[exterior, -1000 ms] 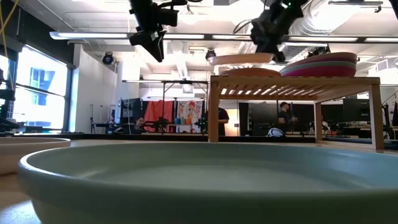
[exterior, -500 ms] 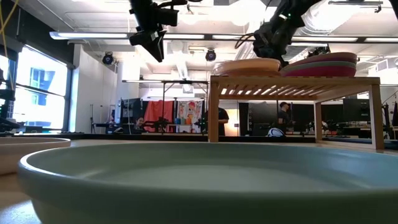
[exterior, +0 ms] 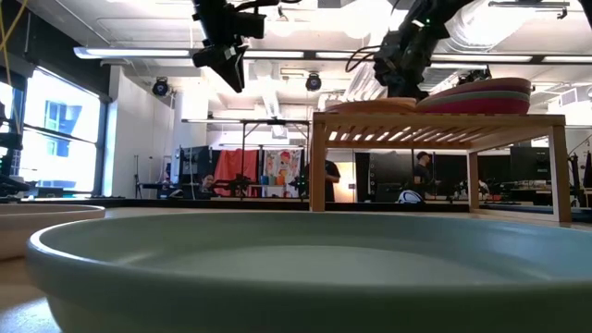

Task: Place and stack plates onto a shelf
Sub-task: Stack the light orange plate on top of the brown plate on the shelf, then stack the blue plate on top of the light orange plate on the shelf

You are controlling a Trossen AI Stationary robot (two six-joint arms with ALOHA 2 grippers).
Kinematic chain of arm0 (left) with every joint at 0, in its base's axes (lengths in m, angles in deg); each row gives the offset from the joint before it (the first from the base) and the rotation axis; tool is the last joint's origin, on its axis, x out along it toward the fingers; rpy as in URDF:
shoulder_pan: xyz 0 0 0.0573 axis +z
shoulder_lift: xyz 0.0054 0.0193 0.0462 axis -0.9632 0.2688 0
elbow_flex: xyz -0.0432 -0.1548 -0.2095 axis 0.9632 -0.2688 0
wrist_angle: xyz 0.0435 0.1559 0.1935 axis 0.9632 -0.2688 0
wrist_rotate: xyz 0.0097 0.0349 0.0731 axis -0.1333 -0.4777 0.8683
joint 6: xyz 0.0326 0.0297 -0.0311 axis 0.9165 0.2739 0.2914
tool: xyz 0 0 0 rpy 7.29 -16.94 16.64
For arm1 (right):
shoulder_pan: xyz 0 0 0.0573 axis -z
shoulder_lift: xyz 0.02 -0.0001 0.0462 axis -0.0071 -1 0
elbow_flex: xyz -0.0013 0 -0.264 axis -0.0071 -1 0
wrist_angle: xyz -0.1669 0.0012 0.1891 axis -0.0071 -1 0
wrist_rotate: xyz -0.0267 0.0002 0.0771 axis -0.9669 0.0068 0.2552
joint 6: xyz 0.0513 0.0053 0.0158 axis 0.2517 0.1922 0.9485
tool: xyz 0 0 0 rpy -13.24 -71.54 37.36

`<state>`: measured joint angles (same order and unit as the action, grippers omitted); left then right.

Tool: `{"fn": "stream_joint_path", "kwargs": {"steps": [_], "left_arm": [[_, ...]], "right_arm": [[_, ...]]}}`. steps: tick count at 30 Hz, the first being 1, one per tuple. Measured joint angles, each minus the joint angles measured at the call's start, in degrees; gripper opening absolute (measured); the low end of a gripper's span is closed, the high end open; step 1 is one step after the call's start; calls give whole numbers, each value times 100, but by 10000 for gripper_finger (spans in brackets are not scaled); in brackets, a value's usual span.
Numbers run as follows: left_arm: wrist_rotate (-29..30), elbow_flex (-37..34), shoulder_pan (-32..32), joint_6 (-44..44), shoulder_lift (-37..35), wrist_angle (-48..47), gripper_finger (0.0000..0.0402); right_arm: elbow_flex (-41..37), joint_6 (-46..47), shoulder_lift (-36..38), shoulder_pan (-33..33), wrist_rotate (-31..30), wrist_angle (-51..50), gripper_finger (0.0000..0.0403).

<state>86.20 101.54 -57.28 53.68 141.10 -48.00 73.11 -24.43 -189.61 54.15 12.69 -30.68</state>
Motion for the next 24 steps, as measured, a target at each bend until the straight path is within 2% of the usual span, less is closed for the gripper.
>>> {"fn": "stream_joint_path", "kwargs": {"steps": [6,16,21,24], "left_arm": [[-7,0,0,-11,0,1,86],[-9,0,-2,-67,0,-1,86],[-13,0,-2,-695,0,-211,86],[-159,0,-2,-1356,0,-615,86]], "right_arm": [[0,-9,2,-159,-35,120,8],[18,158,2,-169,-385,297,93],[364,441,0,-90,-245,147,107],[640,438,2,-116,141,-39,107]]}}
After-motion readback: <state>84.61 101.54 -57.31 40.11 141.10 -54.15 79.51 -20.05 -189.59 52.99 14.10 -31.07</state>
